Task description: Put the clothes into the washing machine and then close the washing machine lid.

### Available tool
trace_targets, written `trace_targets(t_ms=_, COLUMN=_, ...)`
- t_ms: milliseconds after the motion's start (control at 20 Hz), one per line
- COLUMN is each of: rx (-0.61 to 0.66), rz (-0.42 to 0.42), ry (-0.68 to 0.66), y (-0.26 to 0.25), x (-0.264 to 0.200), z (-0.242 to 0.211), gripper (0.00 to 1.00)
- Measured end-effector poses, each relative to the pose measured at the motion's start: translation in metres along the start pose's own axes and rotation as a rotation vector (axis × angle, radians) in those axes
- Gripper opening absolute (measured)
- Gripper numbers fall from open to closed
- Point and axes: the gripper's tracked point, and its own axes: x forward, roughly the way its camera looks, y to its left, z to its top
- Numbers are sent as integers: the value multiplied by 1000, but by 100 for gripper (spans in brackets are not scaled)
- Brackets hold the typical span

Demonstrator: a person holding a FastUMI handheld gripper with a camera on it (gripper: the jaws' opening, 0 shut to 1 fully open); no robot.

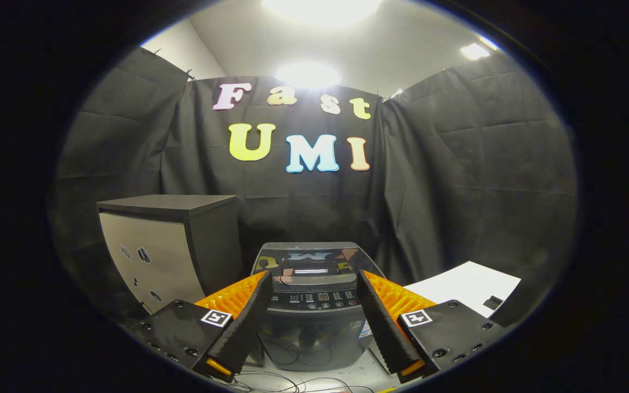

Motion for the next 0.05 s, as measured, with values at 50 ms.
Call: trace_targets(t_ms=50, rx=1, rz=2, ry=0, y=0, x=1, z=0, gripper=97)
